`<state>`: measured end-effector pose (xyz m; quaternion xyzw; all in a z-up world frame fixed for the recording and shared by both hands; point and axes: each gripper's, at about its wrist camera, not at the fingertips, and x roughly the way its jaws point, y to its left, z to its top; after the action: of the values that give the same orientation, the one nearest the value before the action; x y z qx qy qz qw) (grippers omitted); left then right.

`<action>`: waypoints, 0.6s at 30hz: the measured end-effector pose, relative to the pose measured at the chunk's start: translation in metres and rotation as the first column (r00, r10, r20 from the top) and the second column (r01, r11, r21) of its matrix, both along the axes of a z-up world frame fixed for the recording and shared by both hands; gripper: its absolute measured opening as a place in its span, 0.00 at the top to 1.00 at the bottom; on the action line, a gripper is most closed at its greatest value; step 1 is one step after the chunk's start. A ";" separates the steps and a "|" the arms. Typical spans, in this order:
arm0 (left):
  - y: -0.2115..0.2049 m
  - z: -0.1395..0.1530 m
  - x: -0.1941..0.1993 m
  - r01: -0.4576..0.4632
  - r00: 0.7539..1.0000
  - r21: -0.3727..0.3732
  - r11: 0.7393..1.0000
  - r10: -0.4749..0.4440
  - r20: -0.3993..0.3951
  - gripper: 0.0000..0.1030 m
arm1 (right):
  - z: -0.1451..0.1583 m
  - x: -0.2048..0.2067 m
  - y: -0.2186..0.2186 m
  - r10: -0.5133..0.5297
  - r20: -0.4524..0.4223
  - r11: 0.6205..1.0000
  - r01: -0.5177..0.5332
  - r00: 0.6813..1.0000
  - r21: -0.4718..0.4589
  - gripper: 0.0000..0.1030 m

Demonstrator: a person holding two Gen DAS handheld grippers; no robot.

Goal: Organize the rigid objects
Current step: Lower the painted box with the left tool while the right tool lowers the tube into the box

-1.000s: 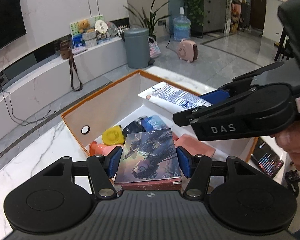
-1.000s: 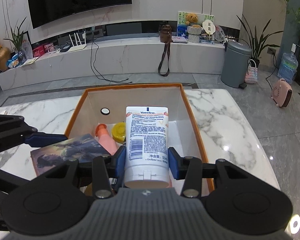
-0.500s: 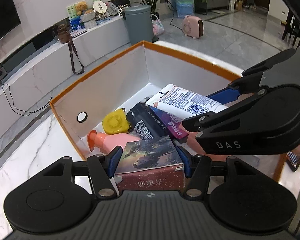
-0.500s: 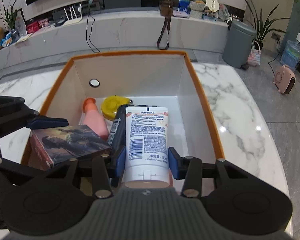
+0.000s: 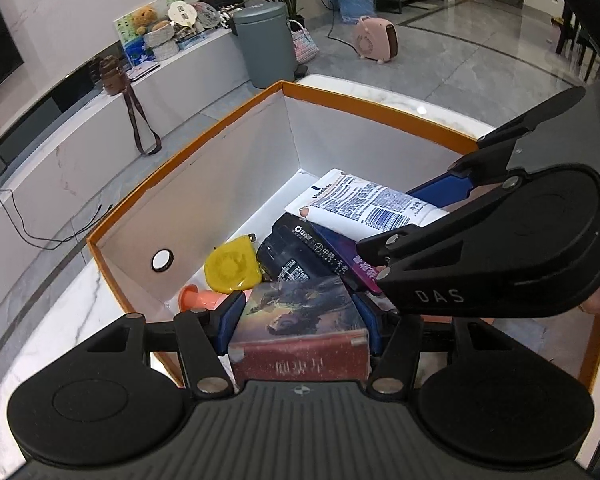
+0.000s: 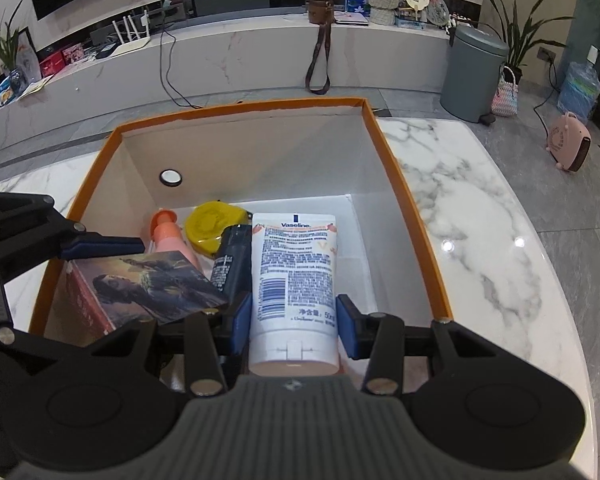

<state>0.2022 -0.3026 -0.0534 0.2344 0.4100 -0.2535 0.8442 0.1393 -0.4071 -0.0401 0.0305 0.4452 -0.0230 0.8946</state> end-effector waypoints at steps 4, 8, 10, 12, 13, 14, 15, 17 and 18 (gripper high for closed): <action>-0.002 -0.011 0.010 -0.005 1.000 0.047 0.999 0.006 -0.014 0.37 | -0.006 0.006 -0.001 -0.010 -0.019 1.000 0.010 1.000 -0.006 0.55; -0.004 -0.020 0.015 -0.010 1.000 0.107 0.994 0.011 -0.003 0.37 | -0.011 0.013 0.002 -0.001 -0.040 1.000 0.000 0.999 -0.015 0.55; -0.004 -0.020 0.016 -0.002 1.000 0.116 0.993 0.002 -0.004 0.37 | -0.012 0.016 0.003 -0.001 -0.049 1.000 0.000 0.999 -0.020 0.55; -0.006 -0.019 0.018 0.011 1.000 0.135 0.991 -0.010 -0.009 0.37 | -0.014 0.018 0.001 -0.011 -0.061 1.000 0.011 0.998 -0.015 0.55; -0.008 -0.020 0.018 0.027 1.000 0.150 0.988 -0.025 -0.016 0.37 | -0.015 0.019 0.000 -0.014 -0.071 1.000 0.014 0.997 -0.010 0.55; -0.010 -0.020 0.020 0.035 0.999 0.157 0.987 -0.031 -0.027 0.37 | -0.016 0.019 0.000 -0.015 -0.079 1.000 0.014 0.997 -0.012 0.55; -0.012 -0.020 0.020 0.043 0.999 0.164 0.985 -0.038 -0.033 0.37 | -0.016 0.020 0.001 -0.016 -0.081 1.000 0.015 0.997 -0.016 0.55; -0.017 -0.021 0.019 0.064 0.998 0.191 0.980 -0.060 -0.031 0.36 | -0.016 0.020 0.001 -0.027 -0.086 0.999 0.025 0.996 -0.029 0.54; -0.020 -0.022 0.018 0.075 0.997 0.206 0.976 -0.071 -0.023 0.36 | -0.016 0.021 0.001 -0.033 -0.089 0.999 0.030 0.996 -0.034 0.54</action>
<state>0.2200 -0.3227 -0.0752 0.3338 0.4319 -0.2421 0.8021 0.1600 -0.4056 -0.0558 0.0216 0.4837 -0.0457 0.8738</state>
